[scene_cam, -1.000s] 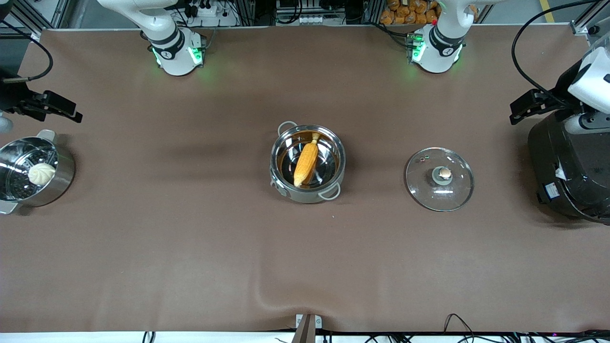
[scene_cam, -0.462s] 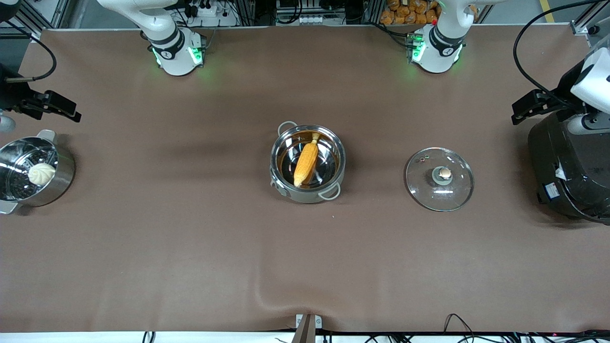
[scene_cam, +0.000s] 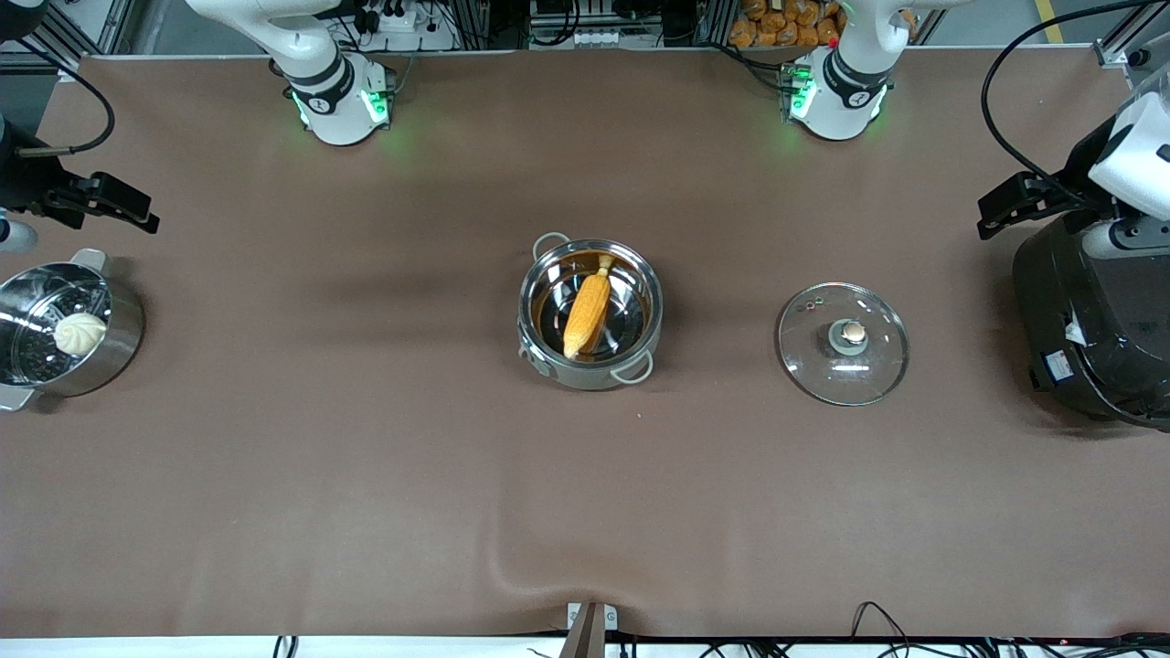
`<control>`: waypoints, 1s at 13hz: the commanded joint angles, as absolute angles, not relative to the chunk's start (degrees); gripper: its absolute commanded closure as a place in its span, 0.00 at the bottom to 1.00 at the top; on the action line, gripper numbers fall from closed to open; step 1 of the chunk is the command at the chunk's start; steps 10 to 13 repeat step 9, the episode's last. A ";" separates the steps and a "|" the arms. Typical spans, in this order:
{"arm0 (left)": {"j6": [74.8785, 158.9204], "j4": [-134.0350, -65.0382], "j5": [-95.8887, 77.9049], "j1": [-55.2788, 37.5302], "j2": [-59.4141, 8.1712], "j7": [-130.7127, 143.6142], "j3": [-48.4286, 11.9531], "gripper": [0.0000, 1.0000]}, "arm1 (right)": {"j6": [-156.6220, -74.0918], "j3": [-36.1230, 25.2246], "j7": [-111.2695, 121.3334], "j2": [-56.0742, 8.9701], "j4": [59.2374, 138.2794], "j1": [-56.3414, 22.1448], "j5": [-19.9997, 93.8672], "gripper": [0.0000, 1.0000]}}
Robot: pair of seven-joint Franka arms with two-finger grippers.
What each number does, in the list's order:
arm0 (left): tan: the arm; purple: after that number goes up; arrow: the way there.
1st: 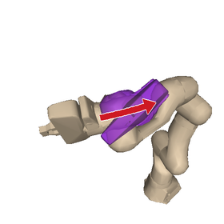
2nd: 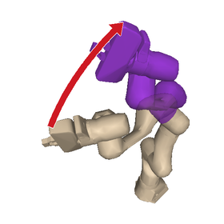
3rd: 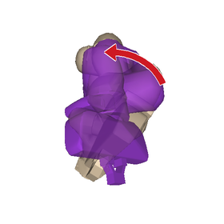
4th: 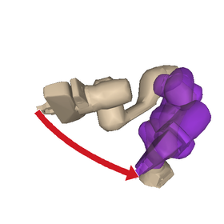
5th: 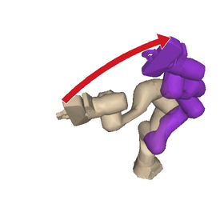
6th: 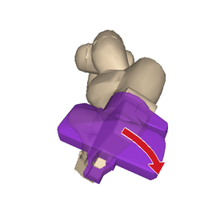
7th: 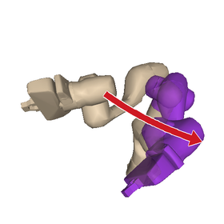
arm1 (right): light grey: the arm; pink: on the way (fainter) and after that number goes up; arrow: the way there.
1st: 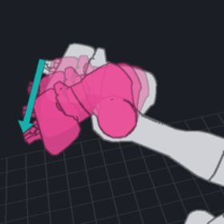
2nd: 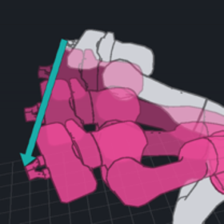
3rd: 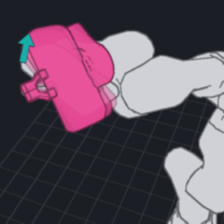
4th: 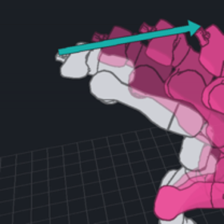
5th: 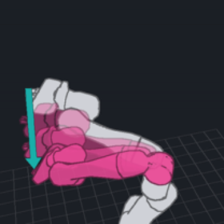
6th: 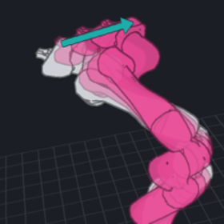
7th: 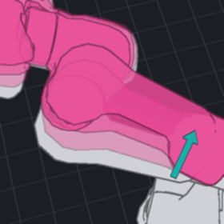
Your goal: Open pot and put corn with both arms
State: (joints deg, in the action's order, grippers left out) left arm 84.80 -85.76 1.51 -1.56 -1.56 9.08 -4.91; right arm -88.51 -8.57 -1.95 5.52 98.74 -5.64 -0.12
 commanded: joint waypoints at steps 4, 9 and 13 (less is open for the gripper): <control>83.67 -85.08 1.23 -2.20 -1.41 9.05 -4.13 0.00 | -86.57 -8.35 -3.16 7.65 99.40 -6.06 -0.88 0.00; 82.62 -84.99 1.05 -2.11 -1.32 9.05 -3.87 0.00 | -85.43 -8.35 -3.16 7.65 99.40 -6.06 -0.88 0.00; 82.62 -84.99 1.05 -2.11 -1.32 9.05 -3.87 0.00 | -85.43 -8.35 -3.16 7.65 99.40 -6.06 -0.88 0.00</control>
